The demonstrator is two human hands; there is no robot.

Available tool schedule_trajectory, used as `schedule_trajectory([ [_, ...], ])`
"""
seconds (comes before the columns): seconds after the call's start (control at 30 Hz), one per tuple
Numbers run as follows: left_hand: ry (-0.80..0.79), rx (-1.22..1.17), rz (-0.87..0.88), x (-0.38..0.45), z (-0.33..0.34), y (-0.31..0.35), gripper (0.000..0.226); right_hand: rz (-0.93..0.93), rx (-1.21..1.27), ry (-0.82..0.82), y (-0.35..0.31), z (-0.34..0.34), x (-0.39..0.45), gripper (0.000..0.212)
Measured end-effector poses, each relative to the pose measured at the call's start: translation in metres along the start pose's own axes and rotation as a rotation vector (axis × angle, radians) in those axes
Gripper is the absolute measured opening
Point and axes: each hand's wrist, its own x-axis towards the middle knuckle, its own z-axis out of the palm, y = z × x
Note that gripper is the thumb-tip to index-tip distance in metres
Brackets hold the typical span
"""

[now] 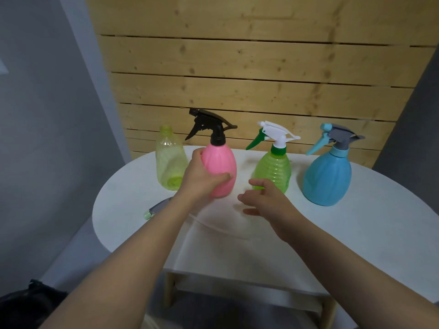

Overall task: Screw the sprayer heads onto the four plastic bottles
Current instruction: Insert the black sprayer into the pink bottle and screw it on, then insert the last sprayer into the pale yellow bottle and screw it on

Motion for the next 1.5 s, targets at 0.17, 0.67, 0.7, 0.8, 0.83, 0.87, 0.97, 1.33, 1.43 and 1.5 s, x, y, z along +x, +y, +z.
schedule_trajectory([
  [0.17, -0.016, -0.005, 0.019, 0.008, 0.004, -0.014, 0.083, 0.016, -0.047, -0.018, 0.001, 0.001, 0.007, 0.038],
  [0.67, 0.082, 0.389, 0.0, -0.02, -0.03, -0.027, 0.041, -0.108, -0.372, -0.136, 0.005, 0.013, 0.005, 0.015],
  [0.7, 0.065, 0.485, -0.004, -0.024, -0.038, -0.029, 0.036, -0.115, -0.4, -0.145, 0.005, 0.015, 0.005, 0.016],
  [0.8, -0.087, 0.75, -0.099, -0.035, -0.055, -0.041, 0.04, -0.117, -0.474, -0.178, 0.004, 0.025, 0.005, 0.02],
  [0.83, -0.138, 0.769, -0.133, -0.041, -0.06, -0.046, 0.044, -0.116, -0.491, -0.188, 0.004, 0.031, 0.004, 0.021],
  [0.87, -0.172, 0.731, -0.155, -0.044, -0.063, -0.05, 0.048, -0.121, -0.509, -0.192, 0.005, 0.036, 0.004, 0.022],
  [0.97, -0.201, 0.518, -0.135, -0.049, -0.076, -0.057, 0.052, -0.165, -0.594, -0.195, 0.006, 0.05, 0.003, 0.022],
  [1.33, -0.042, 0.381, 0.008, -0.05, -0.127, -0.061, 0.057, -0.277, -0.532, -0.158, -0.014, 0.088, 0.011, 0.037],
  [1.43, 0.01, 0.409, 0.033, -0.048, -0.142, -0.068, 0.059, -0.317, -0.508, -0.104, -0.024, 0.112, 0.021, 0.056],
  [1.5, 0.014, 0.434, 0.035, -0.048, -0.146, -0.073, 0.06, -0.379, -0.526, -0.049, -0.025, 0.129, 0.03, 0.06],
])
